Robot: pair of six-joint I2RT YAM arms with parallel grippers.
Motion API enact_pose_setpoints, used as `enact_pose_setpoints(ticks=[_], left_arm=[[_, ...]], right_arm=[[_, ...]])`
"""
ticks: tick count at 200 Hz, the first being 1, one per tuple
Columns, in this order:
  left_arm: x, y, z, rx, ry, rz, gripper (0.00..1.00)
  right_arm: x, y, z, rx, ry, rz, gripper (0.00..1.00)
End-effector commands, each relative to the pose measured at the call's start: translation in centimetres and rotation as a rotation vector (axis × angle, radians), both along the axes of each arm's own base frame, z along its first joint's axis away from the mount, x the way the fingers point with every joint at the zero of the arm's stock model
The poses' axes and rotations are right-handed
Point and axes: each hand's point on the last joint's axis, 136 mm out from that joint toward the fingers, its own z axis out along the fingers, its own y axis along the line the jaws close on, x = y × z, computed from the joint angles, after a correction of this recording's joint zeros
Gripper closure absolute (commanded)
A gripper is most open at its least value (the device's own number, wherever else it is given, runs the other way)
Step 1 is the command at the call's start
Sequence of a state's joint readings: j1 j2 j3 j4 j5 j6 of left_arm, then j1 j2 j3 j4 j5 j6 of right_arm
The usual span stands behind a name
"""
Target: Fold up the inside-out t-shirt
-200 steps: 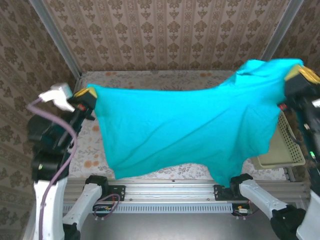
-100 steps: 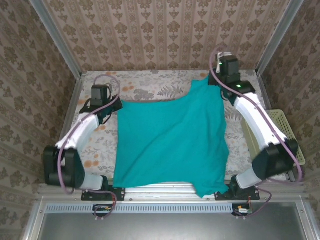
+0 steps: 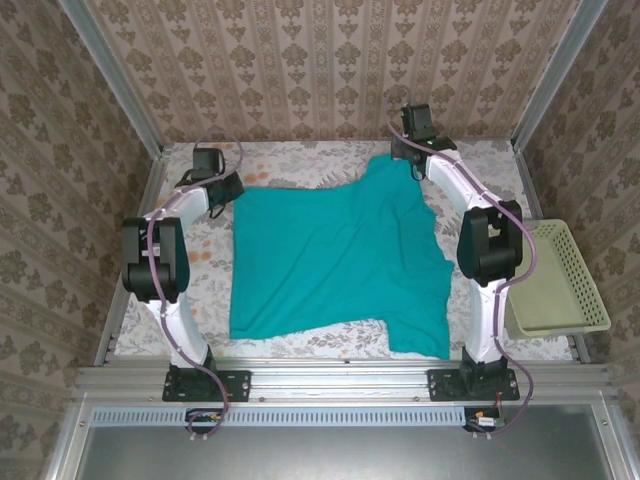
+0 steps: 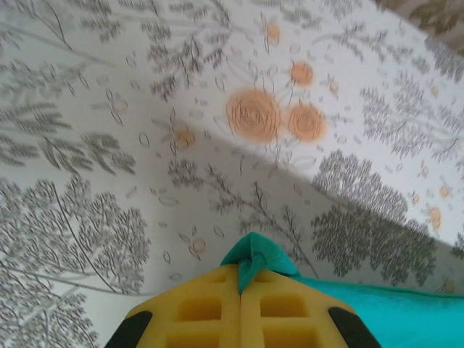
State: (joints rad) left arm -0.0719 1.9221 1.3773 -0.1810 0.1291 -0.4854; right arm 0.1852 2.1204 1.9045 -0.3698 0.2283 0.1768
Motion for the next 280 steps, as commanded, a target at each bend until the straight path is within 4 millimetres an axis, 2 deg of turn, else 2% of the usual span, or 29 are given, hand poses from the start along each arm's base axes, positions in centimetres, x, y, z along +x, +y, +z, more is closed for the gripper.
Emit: enact_pose_setpoints(ticks=[1, 35, 59, 73, 111, 134, 157, 180, 183, 191, 222, 239, 245, 262, 280], left_arm=[[1.2, 0.7, 2.2, -0.024, -0.048, -0.002, 1.0], [0.2, 1.2, 2.5, -0.077, -0.043, 0.011, 1.0], [-2.2, 2.6, 2.7, -0.061, -0.08, 0.079, 1.0], [-3.2, 3.1, 2.9, -0.082, -0.102, 0.101, 1.0], [-4.8, 2.5, 2.5, -0.131, -0.101, 0.059, 1.0], [-6.9, 3.1, 1.7, -0.125, -0.11, 0.1, 1.0], [-8.9, 3.0, 1.2, -0.137, -0.137, 0.106, 1.0], [-10.7, 2.7, 0.3, -0.147, -0.136, 0.108, 1.0], [-11.0, 2.7, 0.1, -0.146, -0.132, 0.112, 1.0], [-11.6, 2.8, -0.4, -0.146, -0.122, 0.122, 1.0], [-13.5, 3.3, -2.5, -0.141, -0.058, 0.172, 1.0], [-14.5, 3.3, -4.0, -0.148, -0.007, 0.191, 0.92], [-14.8, 3.2, -4.4, -0.154, 0.009, 0.194, 0.87], [-16.1, 3.2, -5.3, -0.167, 0.058, 0.219, 0.66], [-17.3, 3.9, -4.3, -0.136, 0.065, 0.259, 0.55]], right_arm=[[0.4, -0.5, 2.3, 0.029, -0.04, -0.03, 1.0], [-1.2, 0.4, 3.0, 0.099, -0.037, 0.009, 1.0], [-4.2, 2.1, 2.9, 0.199, -0.051, 0.052, 1.0], [-6.3, 2.6, 2.1, 0.212, -0.04, 0.048, 1.0], [-11.9, 1.8, -1.1, 0.256, 0.021, -0.012, 1.0], [-15.2, 1.1, -3.2, 0.283, 0.058, -0.034, 1.0], [-18.1, 0.6, -4.4, 0.295, 0.077, -0.04, 1.0], [-20.4, -0.3, -5.3, 0.285, 0.088, -0.068, 1.0], [-20.7, -0.4, -4.5, 0.293, 0.066, -0.066, 1.0], [-21.5, -0.5, -4.7, 0.299, 0.066, -0.068, 1.0], [-23.8, -1.2, -6.5, 0.317, 0.092, -0.105, 1.0], [-24.8, -1.2, -7.8, 0.329, 0.117, -0.107, 1.0], [-25.1, -1.3, -8.3, 0.328, 0.127, -0.114, 0.94], [-25.9, -1.9, -8.9, 0.311, 0.15, -0.144, 0.68], [-25.7, -2.4, -7.3, 0.29, 0.116, -0.155, 0.52]])
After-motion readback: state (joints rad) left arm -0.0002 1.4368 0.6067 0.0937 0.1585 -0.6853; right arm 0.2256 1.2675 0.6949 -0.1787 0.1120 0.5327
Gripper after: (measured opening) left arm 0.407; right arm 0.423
